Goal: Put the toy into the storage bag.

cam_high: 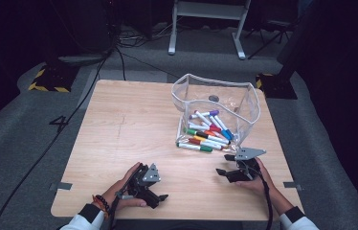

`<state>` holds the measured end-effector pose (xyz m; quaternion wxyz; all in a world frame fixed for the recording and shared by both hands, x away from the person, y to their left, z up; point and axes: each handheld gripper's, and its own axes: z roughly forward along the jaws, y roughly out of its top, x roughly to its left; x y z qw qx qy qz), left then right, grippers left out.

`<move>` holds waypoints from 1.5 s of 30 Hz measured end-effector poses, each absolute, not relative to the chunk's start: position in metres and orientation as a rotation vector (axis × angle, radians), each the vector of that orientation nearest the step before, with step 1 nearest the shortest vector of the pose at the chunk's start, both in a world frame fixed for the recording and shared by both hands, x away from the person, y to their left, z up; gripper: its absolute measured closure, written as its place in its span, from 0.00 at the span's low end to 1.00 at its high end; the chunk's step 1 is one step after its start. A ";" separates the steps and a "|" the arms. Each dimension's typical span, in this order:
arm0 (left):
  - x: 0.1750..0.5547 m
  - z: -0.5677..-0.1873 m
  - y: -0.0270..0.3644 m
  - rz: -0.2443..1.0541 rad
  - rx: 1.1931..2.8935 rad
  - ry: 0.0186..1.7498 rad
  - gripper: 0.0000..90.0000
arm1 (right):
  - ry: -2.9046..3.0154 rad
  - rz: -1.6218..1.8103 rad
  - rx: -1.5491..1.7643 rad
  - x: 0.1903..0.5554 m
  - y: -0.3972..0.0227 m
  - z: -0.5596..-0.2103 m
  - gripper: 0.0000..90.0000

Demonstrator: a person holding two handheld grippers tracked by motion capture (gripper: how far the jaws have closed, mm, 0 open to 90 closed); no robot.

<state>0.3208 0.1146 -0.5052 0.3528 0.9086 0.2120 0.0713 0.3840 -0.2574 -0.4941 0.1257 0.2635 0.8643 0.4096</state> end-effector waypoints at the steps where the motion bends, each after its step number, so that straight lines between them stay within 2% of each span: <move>1: 0.321 -0.505 0.115 0.185 2.350 0.549 0.03 | 2.516 1.185 0.760 0.387 -0.253 -0.495 0.32; 20: 0.321 -0.505 0.115 0.186 2.351 0.549 0.03 | 2.484 1.121 0.730 0.423 -0.204 -0.498 0.32; 32: 0.321 -0.505 0.115 0.186 2.352 0.552 0.03 | 2.568 1.131 0.696 0.425 -0.186 -0.502 0.32; 35: 0.321 -0.505 0.115 0.186 2.350 0.550 0.03 | 2.586 1.137 0.679 0.422 -0.184 -0.502 0.39; 37: 0.320 -0.505 0.115 0.186 2.350 0.551 0.03 | 2.611 1.166 0.654 0.419 -0.184 -0.501 0.55; 40: 0.320 -0.505 0.115 0.186 2.351 0.553 0.03 | 2.628 1.175 0.621 0.413 -0.185 -0.500 0.71; 43: 0.320 -0.505 0.115 0.187 2.352 0.558 0.03 | 2.650 1.168 0.581 0.407 -0.185 -0.499 0.82; 45: 0.320 -0.505 0.115 0.188 2.351 0.559 0.03 | 2.656 1.161 0.560 0.402 -0.187 -0.498 0.83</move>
